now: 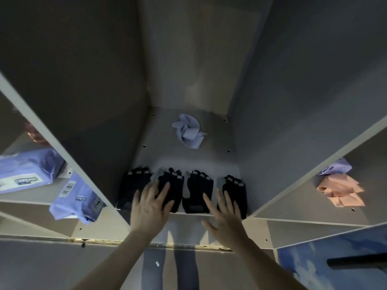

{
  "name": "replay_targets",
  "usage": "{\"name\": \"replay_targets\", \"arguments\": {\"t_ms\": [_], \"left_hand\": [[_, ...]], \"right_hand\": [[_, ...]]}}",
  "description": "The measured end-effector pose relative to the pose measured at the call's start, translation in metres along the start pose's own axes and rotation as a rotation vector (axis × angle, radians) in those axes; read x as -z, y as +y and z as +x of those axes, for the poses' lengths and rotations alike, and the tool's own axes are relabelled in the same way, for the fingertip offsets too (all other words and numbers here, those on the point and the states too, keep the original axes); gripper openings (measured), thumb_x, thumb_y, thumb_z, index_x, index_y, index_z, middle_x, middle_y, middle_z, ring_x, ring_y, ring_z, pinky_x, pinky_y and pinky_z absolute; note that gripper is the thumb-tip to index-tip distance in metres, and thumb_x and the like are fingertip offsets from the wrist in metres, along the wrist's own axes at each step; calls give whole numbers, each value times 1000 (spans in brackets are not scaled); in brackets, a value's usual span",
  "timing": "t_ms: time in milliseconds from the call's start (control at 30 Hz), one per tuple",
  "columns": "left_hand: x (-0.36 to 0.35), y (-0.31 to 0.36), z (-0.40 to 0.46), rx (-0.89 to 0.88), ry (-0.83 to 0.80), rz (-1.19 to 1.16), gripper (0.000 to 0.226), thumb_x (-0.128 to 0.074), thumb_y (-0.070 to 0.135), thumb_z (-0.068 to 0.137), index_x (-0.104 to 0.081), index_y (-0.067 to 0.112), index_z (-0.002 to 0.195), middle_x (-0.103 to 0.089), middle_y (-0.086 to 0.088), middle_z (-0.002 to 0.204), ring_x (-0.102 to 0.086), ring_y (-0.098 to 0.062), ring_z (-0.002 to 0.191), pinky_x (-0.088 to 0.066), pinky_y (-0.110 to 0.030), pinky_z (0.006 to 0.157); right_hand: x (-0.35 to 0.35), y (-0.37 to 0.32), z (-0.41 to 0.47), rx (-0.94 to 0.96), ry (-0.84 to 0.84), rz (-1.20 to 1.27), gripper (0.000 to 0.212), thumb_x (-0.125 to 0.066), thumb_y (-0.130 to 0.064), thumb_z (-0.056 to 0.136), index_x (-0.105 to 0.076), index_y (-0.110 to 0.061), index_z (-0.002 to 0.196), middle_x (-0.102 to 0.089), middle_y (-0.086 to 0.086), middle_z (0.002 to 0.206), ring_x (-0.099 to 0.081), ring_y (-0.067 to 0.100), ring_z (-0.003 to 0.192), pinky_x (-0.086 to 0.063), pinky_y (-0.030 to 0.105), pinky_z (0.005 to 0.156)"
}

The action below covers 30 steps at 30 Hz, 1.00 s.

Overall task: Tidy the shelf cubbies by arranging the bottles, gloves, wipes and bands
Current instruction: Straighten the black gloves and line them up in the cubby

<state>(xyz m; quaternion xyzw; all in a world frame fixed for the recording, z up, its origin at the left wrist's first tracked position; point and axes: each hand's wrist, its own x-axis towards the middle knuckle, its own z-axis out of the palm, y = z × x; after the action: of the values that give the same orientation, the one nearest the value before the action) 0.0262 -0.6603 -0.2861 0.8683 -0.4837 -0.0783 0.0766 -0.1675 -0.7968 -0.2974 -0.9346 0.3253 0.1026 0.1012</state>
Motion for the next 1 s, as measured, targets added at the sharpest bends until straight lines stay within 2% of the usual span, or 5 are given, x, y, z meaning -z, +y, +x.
{"name": "replay_targets", "arguments": {"t_ms": [167,267,433,733,1000], "left_hand": [[-8,-29,-7,70,-282,41,115,35,82,50,-6,41,150,9,6,160,10,-19,148,2,-53,117],[-8,-26,2,103,-330,29,108,28,83,53,1,43,149,16,8,159,15,-18,147,1,-53,118],[-13,-23,12,131,-319,50,68,-9,71,88,4,43,149,17,7,159,15,-21,147,-5,-57,116],[-15,-24,-1,64,-233,-16,121,37,80,47,-13,40,149,13,3,160,16,-18,147,9,-51,116],[-22,-32,-18,79,-176,-32,60,-17,68,92,-37,40,141,-34,-7,153,-24,-23,142,-26,-60,108]], "right_hand": [[-15,-17,12,3,-89,-127,65,-28,-71,85,-38,-39,141,-40,5,150,-36,33,137,-32,56,105],[-14,-19,18,12,-80,-143,72,-25,-72,79,-36,-39,142,-32,1,153,-33,33,139,-22,57,109],[-12,-21,16,-100,-113,-121,65,-33,-64,76,-47,-33,131,-56,1,138,-54,32,125,-44,59,92],[-16,-21,17,-134,-119,-110,67,-35,-61,74,-63,-24,122,-62,7,130,-48,33,128,-23,55,100],[-7,-35,19,-143,-43,-53,77,-37,-68,74,-33,-36,144,-27,18,155,-19,39,141,-23,67,102]]}}
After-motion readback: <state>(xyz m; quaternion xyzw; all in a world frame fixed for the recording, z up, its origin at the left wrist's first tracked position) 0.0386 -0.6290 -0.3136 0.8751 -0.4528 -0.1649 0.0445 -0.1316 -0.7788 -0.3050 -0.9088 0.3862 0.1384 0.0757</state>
